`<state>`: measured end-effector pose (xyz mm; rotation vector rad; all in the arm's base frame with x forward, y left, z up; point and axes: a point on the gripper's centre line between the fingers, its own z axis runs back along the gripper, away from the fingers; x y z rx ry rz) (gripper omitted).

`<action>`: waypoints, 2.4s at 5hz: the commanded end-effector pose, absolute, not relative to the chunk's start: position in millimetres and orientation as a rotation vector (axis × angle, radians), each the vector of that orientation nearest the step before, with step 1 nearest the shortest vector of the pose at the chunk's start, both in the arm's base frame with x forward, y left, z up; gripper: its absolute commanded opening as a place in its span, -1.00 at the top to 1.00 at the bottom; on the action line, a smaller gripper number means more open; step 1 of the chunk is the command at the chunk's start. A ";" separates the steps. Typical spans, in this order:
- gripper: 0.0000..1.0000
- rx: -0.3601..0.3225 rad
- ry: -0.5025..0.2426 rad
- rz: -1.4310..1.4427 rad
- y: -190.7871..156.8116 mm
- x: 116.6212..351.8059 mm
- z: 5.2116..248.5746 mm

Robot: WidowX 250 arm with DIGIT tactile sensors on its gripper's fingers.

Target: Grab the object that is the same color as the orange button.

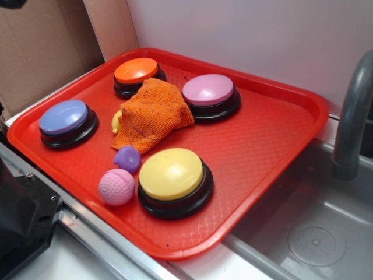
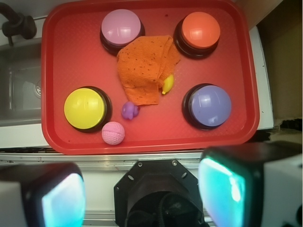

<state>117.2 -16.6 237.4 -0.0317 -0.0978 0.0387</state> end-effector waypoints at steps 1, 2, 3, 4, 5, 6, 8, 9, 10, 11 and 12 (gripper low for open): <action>-1.00 -0.032 -0.098 0.039 -16.6 117.2 237.4; -1.00 -0.021 -0.145 0.113 -14.0 150.7 211.4; -1.00 -0.018 -0.209 0.126 -14.6 180.9 177.3; -1.00 0.085 -0.208 0.194 -7.8 208.8 140.1; -1.00 0.166 -0.213 0.238 -1.0 232.1 99.5; -1.00 0.228 -0.180 0.229 -1.3 243.6 72.6; -1.00 0.213 -0.104 0.192 -6.7 257.5 34.8; 1.00 0.193 -0.093 0.207 -4.2 262.0 28.0; 1.00 0.192 -0.076 0.230 -3.5 263.0 22.7; 1.00 0.191 -0.071 0.229 -2.3 263.4 20.7; 1.00 0.182 -0.075 0.238 0.1 264.3 25.9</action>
